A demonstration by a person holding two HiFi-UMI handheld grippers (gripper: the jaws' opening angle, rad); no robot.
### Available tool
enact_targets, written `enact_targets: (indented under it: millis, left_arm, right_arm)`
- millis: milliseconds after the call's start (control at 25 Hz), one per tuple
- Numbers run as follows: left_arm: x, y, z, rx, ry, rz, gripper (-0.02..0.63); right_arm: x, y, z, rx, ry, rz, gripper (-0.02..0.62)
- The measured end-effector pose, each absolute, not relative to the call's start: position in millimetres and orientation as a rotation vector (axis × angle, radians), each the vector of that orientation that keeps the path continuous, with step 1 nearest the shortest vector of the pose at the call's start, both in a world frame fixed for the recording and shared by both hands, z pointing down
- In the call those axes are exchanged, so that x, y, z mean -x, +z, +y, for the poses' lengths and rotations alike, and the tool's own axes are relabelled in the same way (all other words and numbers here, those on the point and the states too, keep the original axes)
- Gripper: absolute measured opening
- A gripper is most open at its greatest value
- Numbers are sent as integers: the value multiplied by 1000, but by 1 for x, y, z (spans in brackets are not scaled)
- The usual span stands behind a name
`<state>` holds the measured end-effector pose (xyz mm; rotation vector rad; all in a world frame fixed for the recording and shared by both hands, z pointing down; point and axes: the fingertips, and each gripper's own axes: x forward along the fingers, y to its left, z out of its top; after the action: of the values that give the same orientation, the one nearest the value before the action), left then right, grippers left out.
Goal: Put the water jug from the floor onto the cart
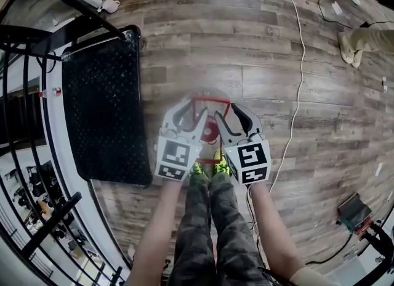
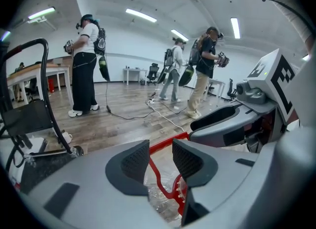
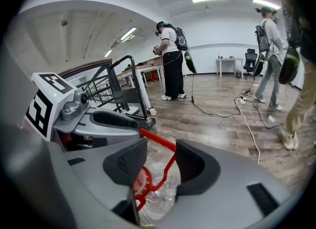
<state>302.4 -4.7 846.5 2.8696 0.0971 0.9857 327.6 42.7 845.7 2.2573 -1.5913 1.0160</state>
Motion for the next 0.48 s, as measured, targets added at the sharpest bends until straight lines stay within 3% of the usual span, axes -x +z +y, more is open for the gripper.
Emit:
enact_targets:
  millis: [480]
  left_arm:
    - [-297, 890, -12, -2811, 1057, 94, 126]
  right_arm:
    - [-336, 890, 45, -2222, 1097, -1512, 160]
